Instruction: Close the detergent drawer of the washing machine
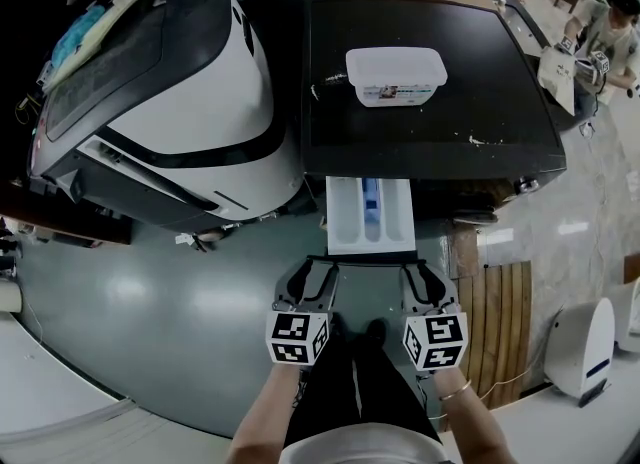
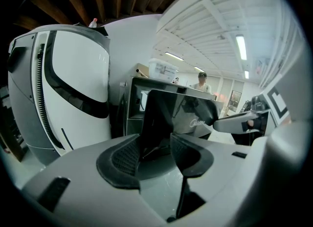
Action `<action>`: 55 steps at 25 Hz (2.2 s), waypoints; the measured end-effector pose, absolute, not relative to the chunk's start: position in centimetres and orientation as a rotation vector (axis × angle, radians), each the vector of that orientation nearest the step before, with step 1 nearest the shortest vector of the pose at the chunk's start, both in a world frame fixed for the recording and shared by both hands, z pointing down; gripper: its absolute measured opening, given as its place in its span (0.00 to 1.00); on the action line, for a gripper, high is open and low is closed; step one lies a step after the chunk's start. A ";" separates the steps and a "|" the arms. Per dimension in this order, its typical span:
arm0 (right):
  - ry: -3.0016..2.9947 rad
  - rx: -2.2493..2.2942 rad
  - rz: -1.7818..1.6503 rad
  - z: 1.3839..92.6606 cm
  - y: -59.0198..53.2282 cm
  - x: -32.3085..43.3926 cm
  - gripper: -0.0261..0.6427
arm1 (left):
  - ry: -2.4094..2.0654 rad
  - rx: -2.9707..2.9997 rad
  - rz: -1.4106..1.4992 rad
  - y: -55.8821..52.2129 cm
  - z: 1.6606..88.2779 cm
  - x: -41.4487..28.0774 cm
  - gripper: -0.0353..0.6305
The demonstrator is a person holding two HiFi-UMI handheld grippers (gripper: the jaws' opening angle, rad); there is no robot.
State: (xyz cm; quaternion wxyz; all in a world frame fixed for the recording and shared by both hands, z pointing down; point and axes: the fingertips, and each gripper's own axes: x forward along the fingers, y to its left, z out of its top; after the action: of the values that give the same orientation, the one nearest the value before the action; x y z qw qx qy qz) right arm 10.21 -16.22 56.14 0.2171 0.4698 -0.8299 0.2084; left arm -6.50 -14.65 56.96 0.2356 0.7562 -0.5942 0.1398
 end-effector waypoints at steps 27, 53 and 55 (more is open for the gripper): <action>-2.297 1.343 0.557 55.8 -20.4 9.4 0.20 | -1.666 2.068 0.400 -18.8 56.7 -7.4 0.31; -2.285 1.390 0.533 55.5 -24.8 8.4 0.20 | -1.685 2.079 0.403 -23.2 56.5 -8.4 0.30; -2.284 1.393 0.531 55.5 -25.0 8.4 0.20 | -1.687 2.078 0.402 -23.4 56.5 -8.4 0.30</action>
State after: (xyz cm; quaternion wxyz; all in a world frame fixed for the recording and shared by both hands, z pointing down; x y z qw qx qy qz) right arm 8.42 -24.98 55.52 0.2055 0.4999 -0.8194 0.1907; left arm -8.44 -23.42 56.53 0.2157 0.7497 -0.6085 0.1452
